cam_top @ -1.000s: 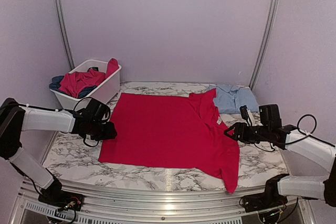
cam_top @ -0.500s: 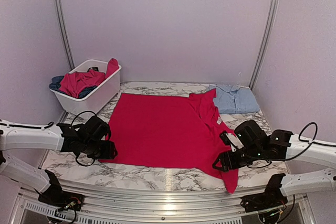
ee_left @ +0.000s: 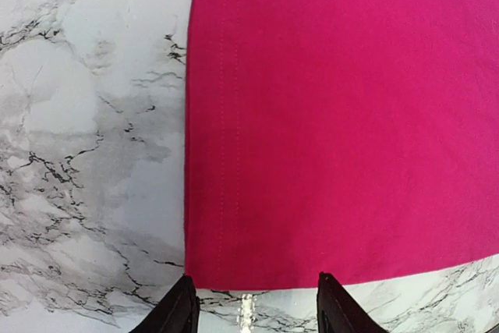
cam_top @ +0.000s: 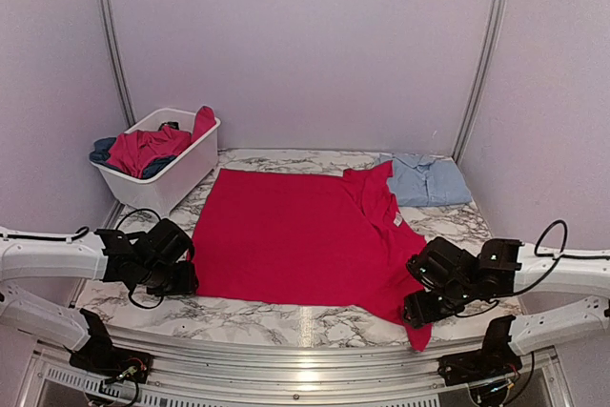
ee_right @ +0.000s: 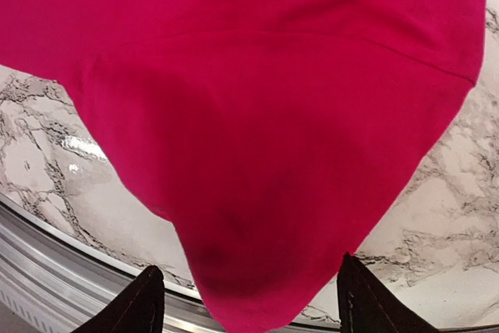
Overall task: Fold and stack the mixed laundry pile
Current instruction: Pick up the crumpled T-shirt from the center of the board.
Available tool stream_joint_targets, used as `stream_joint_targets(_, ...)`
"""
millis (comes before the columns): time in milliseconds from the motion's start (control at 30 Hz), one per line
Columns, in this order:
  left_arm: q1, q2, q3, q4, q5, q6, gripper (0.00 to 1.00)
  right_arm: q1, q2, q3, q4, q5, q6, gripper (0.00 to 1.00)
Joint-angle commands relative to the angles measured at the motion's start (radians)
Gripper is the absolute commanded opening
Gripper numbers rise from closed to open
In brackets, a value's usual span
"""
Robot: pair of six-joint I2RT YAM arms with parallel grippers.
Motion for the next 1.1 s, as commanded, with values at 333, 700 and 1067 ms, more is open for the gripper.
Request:
stream_joint_targets(333, 0.019, 0.03, -0.123, 0.074, -0.01, -0.098, 0.49, 0.076, 0.106, -0.104, 0.146, 0.089, 0.129, 0.56)
stream_joint_targets(700, 0.07, 0.015, -0.063, 0.202, -0.011, 0.012, 0.0, 0.005, -0.113, -0.071, 0.224, 0.152, 0.13, 0.0)
stream_joint_targets(1067, 0.072, -0.079, -0.035, 0.086, -0.065, 0.012, 0.0, -0.011, -0.123, 0.009, 0.18, 0.206, 0.082, 0.0)
